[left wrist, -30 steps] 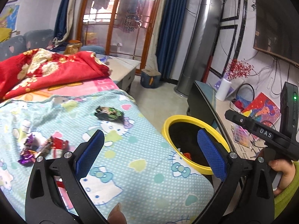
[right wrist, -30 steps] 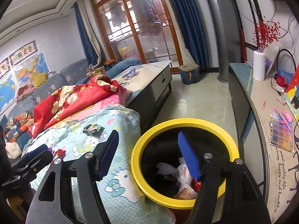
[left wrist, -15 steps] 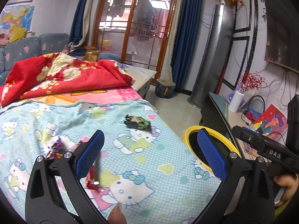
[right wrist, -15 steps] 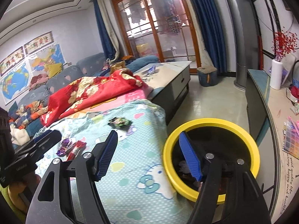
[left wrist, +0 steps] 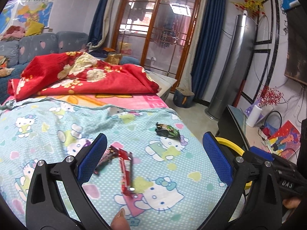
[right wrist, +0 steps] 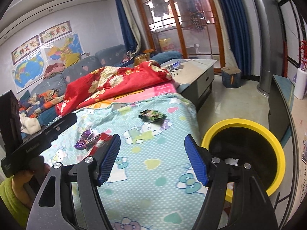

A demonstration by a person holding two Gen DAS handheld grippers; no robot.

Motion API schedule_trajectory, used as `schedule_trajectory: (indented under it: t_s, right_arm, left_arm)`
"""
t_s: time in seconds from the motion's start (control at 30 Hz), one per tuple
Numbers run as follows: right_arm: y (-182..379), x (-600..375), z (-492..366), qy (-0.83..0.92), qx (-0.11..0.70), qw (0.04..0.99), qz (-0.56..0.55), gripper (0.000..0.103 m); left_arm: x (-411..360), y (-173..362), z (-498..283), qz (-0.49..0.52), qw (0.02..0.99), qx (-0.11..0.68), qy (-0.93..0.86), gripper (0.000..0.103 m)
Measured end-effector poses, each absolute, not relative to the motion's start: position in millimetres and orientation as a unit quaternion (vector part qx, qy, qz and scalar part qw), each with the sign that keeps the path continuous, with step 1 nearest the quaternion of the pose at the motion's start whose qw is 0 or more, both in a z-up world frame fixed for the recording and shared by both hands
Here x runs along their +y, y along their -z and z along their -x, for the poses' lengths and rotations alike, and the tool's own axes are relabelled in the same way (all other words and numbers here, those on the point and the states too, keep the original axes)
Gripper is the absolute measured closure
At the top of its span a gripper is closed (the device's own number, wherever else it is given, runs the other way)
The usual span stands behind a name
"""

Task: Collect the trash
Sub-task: 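Move both open tools back over the remaining trash on the bed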

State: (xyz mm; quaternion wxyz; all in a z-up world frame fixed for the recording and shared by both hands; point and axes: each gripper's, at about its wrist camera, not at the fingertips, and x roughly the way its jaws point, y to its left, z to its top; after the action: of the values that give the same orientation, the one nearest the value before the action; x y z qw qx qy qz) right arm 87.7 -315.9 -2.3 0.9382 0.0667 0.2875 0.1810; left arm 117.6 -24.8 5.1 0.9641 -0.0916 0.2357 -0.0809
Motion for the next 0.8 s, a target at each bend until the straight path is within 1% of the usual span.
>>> schedule_trajectory:
  t_s: [0.47, 0.8]
  right_arm:
    - [10, -252, -91, -0.245, 0.315, 0.916, -0.036, 0.036]
    - [23, -200, -100, -0.283, 0.338, 0.898, -0.008, 0.036]
  left_arm:
    - [36, -2, -123, 0.123, 0.963, 0.24, 0.02, 0.011]
    - [82, 11, -126, 0.147, 0.956, 0.253, -0.023, 0.011]
